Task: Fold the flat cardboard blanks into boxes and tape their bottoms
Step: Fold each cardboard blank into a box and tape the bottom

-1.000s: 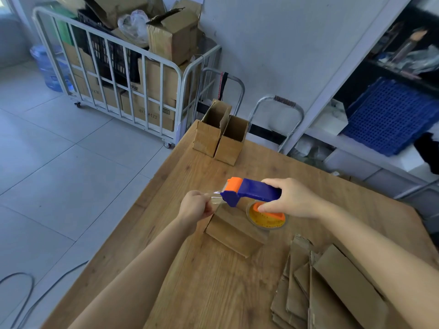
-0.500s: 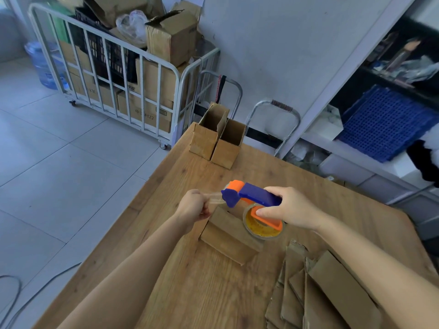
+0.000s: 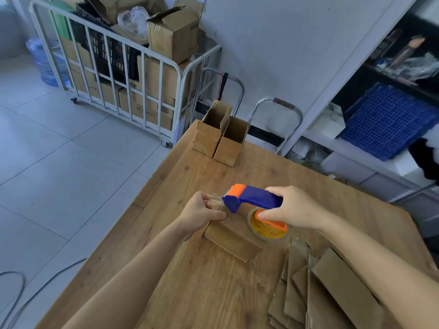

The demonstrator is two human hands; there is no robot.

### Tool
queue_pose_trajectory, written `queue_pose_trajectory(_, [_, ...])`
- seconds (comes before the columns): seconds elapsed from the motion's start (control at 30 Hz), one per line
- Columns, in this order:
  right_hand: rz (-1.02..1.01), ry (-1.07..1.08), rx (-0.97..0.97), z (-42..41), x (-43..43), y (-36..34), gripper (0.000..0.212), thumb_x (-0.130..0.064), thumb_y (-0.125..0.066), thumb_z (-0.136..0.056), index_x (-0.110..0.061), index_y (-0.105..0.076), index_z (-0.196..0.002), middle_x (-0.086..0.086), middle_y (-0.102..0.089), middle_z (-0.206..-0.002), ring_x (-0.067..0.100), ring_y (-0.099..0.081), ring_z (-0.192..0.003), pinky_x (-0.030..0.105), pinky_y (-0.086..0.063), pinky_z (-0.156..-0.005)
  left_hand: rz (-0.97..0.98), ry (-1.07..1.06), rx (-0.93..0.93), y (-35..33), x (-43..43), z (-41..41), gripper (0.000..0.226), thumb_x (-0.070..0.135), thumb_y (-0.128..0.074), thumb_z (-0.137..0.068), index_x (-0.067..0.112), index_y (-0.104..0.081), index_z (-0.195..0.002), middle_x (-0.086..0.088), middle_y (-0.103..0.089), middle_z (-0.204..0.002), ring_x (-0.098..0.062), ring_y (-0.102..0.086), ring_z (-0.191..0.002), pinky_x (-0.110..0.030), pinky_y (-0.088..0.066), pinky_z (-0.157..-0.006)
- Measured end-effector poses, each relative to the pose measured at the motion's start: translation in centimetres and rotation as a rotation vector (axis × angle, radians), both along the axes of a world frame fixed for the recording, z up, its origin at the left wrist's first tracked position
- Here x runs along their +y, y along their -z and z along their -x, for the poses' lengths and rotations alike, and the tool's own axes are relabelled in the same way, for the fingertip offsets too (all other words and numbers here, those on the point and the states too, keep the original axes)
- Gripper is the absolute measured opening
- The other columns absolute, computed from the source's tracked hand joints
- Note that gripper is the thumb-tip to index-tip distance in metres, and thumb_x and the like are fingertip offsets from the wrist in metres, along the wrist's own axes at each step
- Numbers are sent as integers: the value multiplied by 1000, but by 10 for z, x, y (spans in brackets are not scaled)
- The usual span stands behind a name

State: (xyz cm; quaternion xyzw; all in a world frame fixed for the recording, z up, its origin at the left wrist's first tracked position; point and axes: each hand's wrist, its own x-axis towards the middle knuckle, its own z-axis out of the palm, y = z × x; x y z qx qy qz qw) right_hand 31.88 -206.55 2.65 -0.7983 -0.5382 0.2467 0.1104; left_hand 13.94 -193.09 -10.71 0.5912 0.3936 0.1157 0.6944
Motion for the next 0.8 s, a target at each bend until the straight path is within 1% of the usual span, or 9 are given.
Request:
queue_pose_trajectory(0.1, [18, -18, -58, 7, -5, -1, 27, -37, -77, -73, -22, -57, -81, -4, -56, -69, 10, -49, -61, 22, -38, -60, -21, 58, 18, 10, 6, -2, 73, 32, -89, -46, 5, -60, -106, -13, -69, -96, -26, -68, -91, -51, -56, -81])
queue_pose_trajectory(0.23, [3, 3, -106, 11, -6, 2, 31, -41, -76, -72, -20, -56, -83, 1, -59, -74, 15, -53, -65, 24, -40, -60, -3, 36, 34, -8, 1, -1, 61, 16, -86, -62, 11, -50, -111, -8, -65, -103, -21, -65, -96, -39, -57, -84])
queue_pose_trajectory(0.37, [4, -19, -132, 11, -1, 0, 33, -42, -76, -72, -20, -57, -87, 1, -61, -77, 18, -57, -70, 26, -44, -62, 22, 7, -18, -5, 0, -1, 59, 10, -85, -66, 9, -48, -113, -7, -62, -103, -17, -63, -92, -28, -54, -74])
queue_pose_trajectory(0.47, [35, -58, -189, 13, 2, 2, 37, -46, -74, -73, -21, -57, -95, 0, -60, -82, 16, -58, -73, 25, -46, -63, 47, 15, -29, 1, 4, -1, 63, 14, -86, -64, 8, -48, -113, -9, -64, -105, -17, -64, -94, -30, -54, -78])
queue_pose_trajectory(0.57, [68, -87, -225, 12, 3, 6, 45, -53, -73, -71, -22, -55, -99, -1, -59, -87, 14, -57, -76, 30, -51, -68, 94, 70, -44, 3, 6, 2, 69, 19, -87, -57, 5, -50, -114, -10, -66, -104, -18, -66, -94, -33, -55, -84])
queue_pose_trajectory(0.6, [73, -88, -231, 12, 4, 7, 49, -56, -72, -70, -23, -55, -100, -1, -59, -88, 14, -57, -77, 32, -52, -69, 144, 82, -69, 5, 7, 3, 65, 18, -85, -59, 3, -52, -113, -11, -67, -103, -19, -67, -94, -34, -55, -86])
queue_pose_trajectory(0.7, [84, -82, -232, 11, 4, 9, 59, -64, -70, -63, -23, -54, -102, -2, -58, -90, 15, -57, -79, 36, -54, -73, 387, 14, -220, 4, 11, 5, 15, 4, -61, -86, -1, -59, -100, -11, -66, -87, -18, -66, -80, -28, -54, -79])
queue_pose_trajectory(0.77, [88, -85, -220, 11, 4, 8, 62, -66, -69, -62, -23, -54, -103, -2, -58, -91, 15, -57, -80, 36, -54, -74, 505, -99, -224, 2, 12, 2, 10, 5, -50, -90, 2, -59, -91, -10, -61, -73, -20, -60, -71, -30, -53, -74])
queue_pose_trajectory(0.8, [92, -89, -213, 10, 4, 7, 60, -65, -70, -63, -24, -54, -104, -2, -58, -91, 14, -57, -81, 35, -54, -74, 484, -138, -191, 1, 12, -1, 10, 7, -49, -91, 4, -57, -85, -8, -57, -67, -19, -57, -65, -29, -52, -70])
